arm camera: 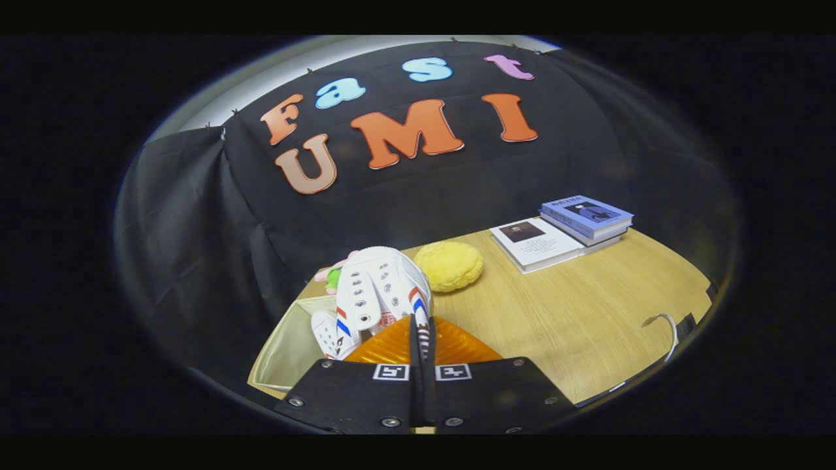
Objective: Open the storage box then place both shoes into the box .Put the left shoe in first, then the right shoe, with the right side of both shoes facing outward in a uniform manner.
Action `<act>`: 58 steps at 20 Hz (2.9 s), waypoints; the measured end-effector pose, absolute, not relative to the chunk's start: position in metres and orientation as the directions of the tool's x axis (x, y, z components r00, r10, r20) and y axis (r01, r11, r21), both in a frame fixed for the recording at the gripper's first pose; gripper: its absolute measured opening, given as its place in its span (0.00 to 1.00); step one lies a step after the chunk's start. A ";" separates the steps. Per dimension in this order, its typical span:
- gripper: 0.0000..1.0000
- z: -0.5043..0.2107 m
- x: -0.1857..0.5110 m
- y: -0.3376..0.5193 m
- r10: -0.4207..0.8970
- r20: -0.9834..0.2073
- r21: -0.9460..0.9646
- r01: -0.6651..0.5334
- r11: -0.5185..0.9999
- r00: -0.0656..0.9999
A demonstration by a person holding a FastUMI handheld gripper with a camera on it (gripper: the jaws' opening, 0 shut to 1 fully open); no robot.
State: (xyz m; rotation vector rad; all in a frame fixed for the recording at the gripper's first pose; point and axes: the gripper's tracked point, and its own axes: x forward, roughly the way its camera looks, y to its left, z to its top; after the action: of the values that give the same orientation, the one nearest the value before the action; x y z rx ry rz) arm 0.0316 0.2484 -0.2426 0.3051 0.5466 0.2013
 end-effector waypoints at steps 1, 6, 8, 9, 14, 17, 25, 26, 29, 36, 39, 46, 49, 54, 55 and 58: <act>0.00 -0.242 0.030 0.258 0.281 -0.479 0.342 -0.119 0.932 0.831; 0.00 -0.251 0.027 0.293 0.306 -0.493 0.334 -0.148 0.931 0.814; 0.00 -0.255 0.028 0.308 0.324 -0.496 0.341 -0.163 0.926 0.805; 0.00 -0.257 0.028 0.314 0.329 -0.501 0.339 -0.168 0.926 0.801; 0.00 -0.278 0.033 0.327 0.304 -0.524 0.289 -0.169 0.942 0.796; 0.00 -0.292 0.030 0.330 0.289 -0.548 0.265 -0.164 0.950 0.785; 0.04 -0.298 0.022 0.325 0.259 -0.567 0.207 -0.170 0.964 0.782; 0.06 -0.298 0.021 0.328 0.272 -0.569 0.214 -0.180 0.960 0.776; 0.33 -0.280 0.025 0.332 0.311 -0.529 0.268 -0.193 0.944 0.790; 0.99 -0.246 0.031 0.299 0.297 -0.464 0.220 -0.216 0.951 0.835; 0.99 -0.223 0.035 0.273 0.283 -0.418 0.201 -0.217 0.955 0.863; 0.99 -0.174 0.035 0.187 0.225 -0.310 0.143 -0.188 0.972 0.924; 0.99 -0.150 0.032 0.149 0.198 -0.261 0.115 -0.173 0.978 0.945; 0.99 -0.105 0.021 0.085 0.144 -0.171 0.117 -0.124 0.985 0.975; 0.99 -0.099 0.019 0.073 0.133 -0.156 0.123 -0.115 0.986 0.979; 0.99 -0.089 0.012 0.033 0.092 -0.124 0.109 -0.079 0.991 0.988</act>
State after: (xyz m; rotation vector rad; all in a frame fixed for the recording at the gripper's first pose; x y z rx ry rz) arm 0.0116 0.0326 -0.0892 0.1042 0.1288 0.0861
